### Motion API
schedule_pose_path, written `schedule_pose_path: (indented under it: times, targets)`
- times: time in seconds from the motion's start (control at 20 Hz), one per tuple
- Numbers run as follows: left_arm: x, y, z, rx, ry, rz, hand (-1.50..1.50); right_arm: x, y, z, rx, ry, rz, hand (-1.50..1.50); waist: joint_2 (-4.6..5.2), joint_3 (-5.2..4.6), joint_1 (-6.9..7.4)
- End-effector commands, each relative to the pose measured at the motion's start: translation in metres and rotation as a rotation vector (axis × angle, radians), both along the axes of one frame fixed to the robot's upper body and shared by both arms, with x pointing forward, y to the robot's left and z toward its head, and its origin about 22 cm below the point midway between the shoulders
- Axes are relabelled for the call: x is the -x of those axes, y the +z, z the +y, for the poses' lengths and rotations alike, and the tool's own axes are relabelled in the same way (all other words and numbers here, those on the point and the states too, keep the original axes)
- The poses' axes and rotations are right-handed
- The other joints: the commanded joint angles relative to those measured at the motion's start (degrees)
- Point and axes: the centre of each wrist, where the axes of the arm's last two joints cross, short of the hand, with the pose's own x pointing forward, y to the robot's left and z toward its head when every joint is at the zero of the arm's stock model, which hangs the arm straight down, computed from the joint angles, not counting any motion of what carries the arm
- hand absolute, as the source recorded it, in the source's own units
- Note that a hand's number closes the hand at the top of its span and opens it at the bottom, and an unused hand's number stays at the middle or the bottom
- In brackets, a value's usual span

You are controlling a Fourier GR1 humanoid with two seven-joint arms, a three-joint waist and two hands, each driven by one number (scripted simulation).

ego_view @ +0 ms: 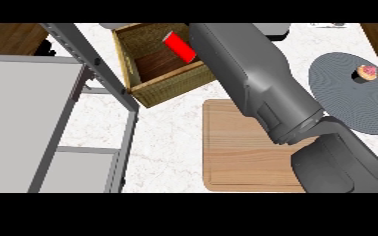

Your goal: Pick the can from the cutting board and place it in the basket

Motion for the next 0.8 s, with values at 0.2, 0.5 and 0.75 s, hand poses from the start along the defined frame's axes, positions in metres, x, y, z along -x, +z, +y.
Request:
schedule_pose_path:
  times: [0.2,0.5,0.75]
  targets:
    - [0.010,-0.025,-0.010,0.091,-0.025,0.092,0.00,0.005,0.012,0.011,-0.354,-0.192,-0.210,-1.50,-1.26,-0.49,-3.83]
    - [0.013,-0.034,-0.008,0.103,-0.001,0.112,0.00,0.004,-0.013,-0.001,-0.431,-0.184,-0.232,-1.50,-1.81,-0.51,-5.95]
    - [0.025,-0.037,0.008,0.086,0.026,0.120,0.00,0.009,-0.028,-0.003,-0.442,-0.137,-0.271,-1.50,-2.67,-0.48,-6.76]
